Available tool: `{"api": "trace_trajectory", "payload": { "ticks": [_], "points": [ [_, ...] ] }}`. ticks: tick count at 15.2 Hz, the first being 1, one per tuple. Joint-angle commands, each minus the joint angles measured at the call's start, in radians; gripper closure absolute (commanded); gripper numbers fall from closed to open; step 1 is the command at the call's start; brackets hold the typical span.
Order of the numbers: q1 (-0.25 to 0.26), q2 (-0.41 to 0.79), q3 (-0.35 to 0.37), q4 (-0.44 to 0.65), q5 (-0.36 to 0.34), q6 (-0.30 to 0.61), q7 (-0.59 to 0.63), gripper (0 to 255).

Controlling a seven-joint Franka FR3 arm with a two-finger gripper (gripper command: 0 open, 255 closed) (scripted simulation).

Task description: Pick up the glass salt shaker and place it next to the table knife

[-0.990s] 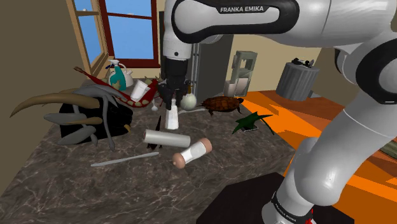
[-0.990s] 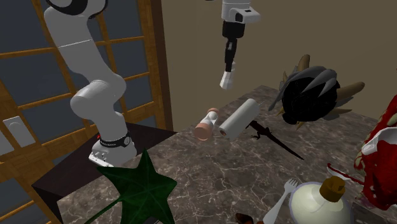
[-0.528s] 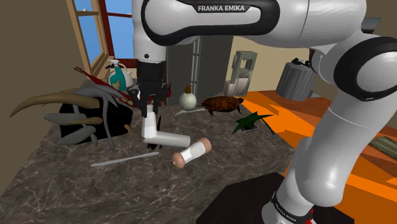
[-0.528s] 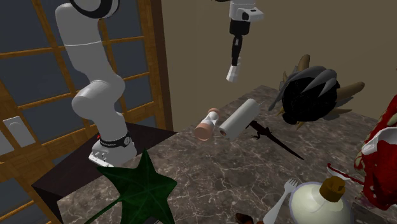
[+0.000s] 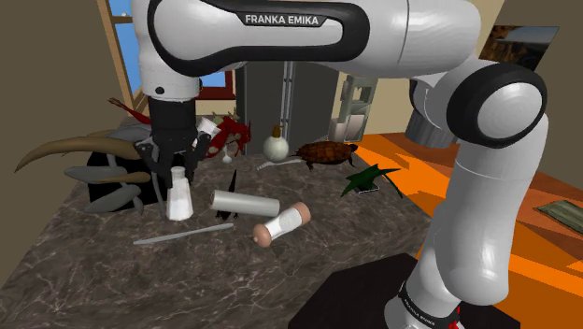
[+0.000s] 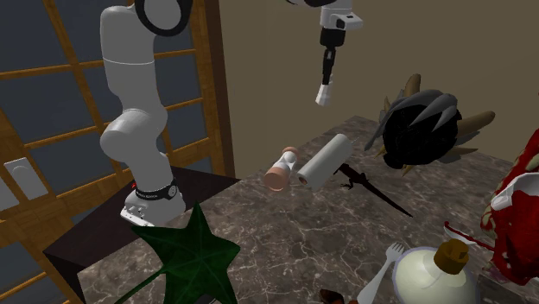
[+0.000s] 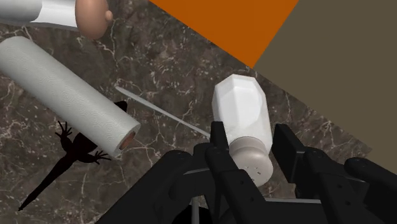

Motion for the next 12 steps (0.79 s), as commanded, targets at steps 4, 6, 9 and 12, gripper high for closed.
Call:
{"api": "trace_trajectory", "payload": {
  "ticks": [4, 6, 9, 12],
  "points": [
    [0.002, 0.003, 0.001, -0.061, -0.001, 0.065, 0.001, 255],
    [0.001, 0.001, 0.000, -0.090, 0.000, 0.092, -0.001, 255],
    [0.000, 0.000, 0.000, -0.131, 0.001, 0.132, -0.004, 255],
    [0.000, 0.002, -0.001, -0.169, 0.001, 0.172, -0.007, 255]
  ]
}}
